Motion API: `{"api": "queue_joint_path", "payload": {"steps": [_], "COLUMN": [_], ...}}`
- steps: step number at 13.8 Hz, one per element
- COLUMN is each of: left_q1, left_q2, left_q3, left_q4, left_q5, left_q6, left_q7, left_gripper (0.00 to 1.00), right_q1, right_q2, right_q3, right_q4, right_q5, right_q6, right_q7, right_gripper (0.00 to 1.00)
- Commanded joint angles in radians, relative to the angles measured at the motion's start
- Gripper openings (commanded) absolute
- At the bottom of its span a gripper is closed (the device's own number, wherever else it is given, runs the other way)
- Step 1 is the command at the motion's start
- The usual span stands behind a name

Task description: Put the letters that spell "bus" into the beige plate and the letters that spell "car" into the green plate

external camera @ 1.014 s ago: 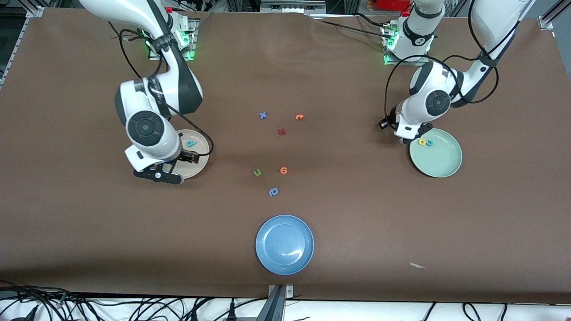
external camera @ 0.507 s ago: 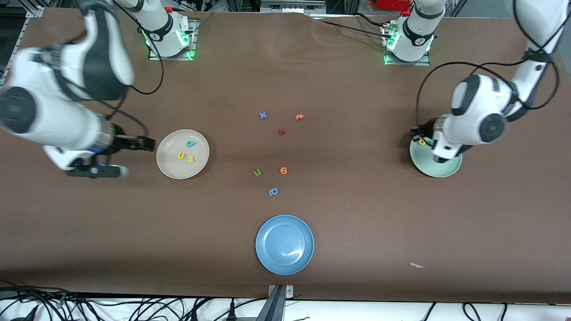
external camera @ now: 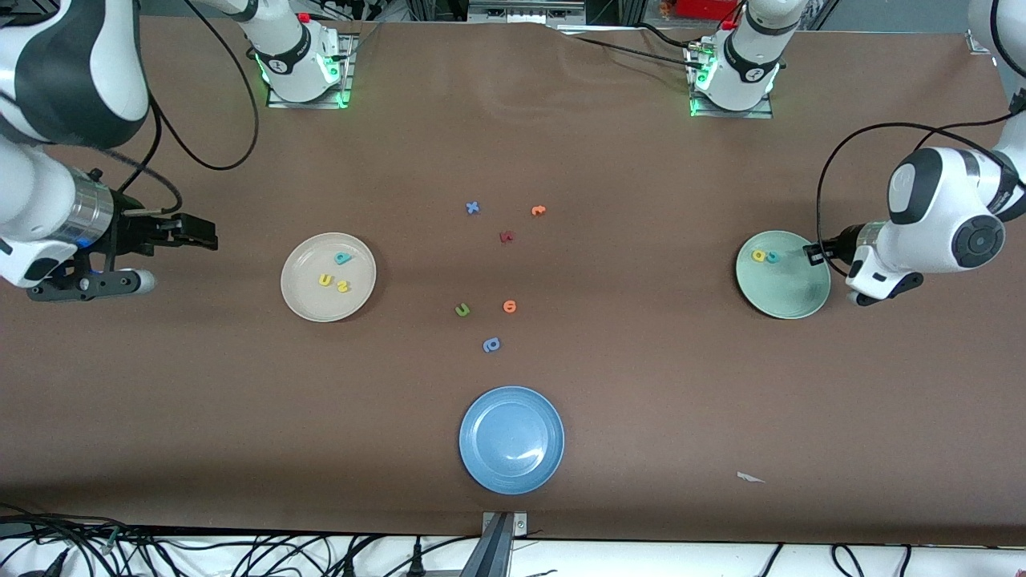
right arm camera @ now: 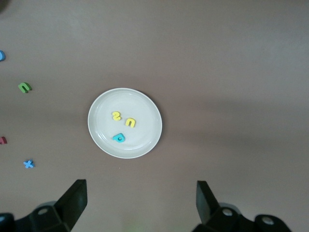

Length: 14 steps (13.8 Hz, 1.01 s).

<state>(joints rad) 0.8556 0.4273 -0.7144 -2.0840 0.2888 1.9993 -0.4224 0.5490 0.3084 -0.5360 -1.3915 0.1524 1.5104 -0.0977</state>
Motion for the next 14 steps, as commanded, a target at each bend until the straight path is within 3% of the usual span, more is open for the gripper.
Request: {"api": "queue_joint_path", "payload": {"steps": [1, 4, 8, 10, 11, 14], "left_q1": [-0.010, -0.020, -0.114, -0.147, -0.161, -0.226], "left_q2": [0.047, 0.041, 0.039, 0.039, 0.038, 0.041], "left_q3": [-0.002, -0.007, -0.019, -0.019, -0.019, -0.017], "left_q4": [0.062, 0.143, 0.401, 0.513, 0.569, 0.744], "left_q5": [0.036, 0.036, 0.033, 0.024, 0.021, 0.020], "left_q6": [-0.014, -0.072, -0.363, -0.460, -0.508, -0.664], "left_q7": [-0.001, -0.001, 0.004, 0.004, 0.004, 0.005], "left_gripper": [1.00, 1.00, 1.00, 1.00, 1.00, 1.00], "right_q1": [-0.003, -0.012, -0.044, -0.160, -0.226, -0.352], "right_q2": [0.014, 0.028, -0.011, -0.101, -0.167, -0.247], "right_q3": [0.001, -0.010, 0.020, 0.167, 0.232, 0.371], "right_q4": [0.046, 0.121, 0.132, 0.047, -0.045, -0.141], "right_q5": [-0.016, -0.016, -0.024, -0.030, -0.031, -0.106], "right_q6": [-0.018, -0.010, -0.015, -0.080, -0.075, -0.022], "right_q7": [0.001, 0.001, -0.007, -0.004, 0.001, 0.012], "right_gripper": [1.00, 1.00, 1.00, 1.00, 1.00, 1.00]}}
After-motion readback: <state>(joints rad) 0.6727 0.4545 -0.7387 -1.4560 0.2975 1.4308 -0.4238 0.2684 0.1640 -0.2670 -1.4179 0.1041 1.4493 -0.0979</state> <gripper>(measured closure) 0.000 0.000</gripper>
